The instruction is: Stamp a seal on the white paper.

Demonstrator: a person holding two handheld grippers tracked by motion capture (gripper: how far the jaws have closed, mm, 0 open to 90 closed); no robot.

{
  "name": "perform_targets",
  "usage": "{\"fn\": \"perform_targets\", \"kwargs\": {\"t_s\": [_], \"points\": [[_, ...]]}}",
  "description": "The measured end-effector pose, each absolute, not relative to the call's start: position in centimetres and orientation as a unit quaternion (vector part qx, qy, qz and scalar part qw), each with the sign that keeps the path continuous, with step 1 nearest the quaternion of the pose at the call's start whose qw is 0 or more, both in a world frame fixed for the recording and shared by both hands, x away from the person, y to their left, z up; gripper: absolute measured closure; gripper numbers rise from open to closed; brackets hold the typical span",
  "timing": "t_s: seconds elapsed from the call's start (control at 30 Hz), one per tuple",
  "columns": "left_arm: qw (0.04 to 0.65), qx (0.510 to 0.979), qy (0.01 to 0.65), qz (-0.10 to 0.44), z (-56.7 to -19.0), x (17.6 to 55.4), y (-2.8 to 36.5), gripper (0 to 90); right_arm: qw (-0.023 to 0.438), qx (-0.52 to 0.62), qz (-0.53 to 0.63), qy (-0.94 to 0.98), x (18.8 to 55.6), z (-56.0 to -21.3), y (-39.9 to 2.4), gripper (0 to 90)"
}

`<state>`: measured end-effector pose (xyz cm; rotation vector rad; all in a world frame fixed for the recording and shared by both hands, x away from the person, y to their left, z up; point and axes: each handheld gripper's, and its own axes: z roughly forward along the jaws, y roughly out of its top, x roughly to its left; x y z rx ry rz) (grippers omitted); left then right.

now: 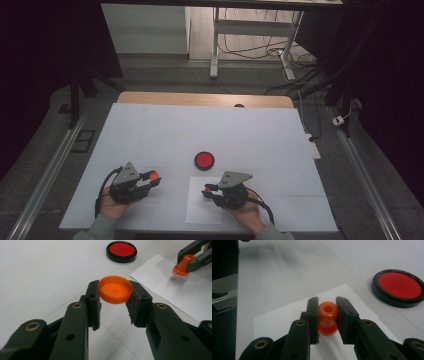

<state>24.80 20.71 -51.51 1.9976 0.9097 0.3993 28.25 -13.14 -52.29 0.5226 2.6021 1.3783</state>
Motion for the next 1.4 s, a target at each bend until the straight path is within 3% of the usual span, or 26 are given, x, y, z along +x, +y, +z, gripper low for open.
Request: {"fn": "perform_targets", "kwargs": {"t_s": [1.4], "points": [[0.439, 0.804, 0.367, 0.159, -51.6, 24.8, 20.7, 64.3, 0.091, 0.159, 0.437, 0.881, 28.0, -53.4, -12.6, 72.9]]}}
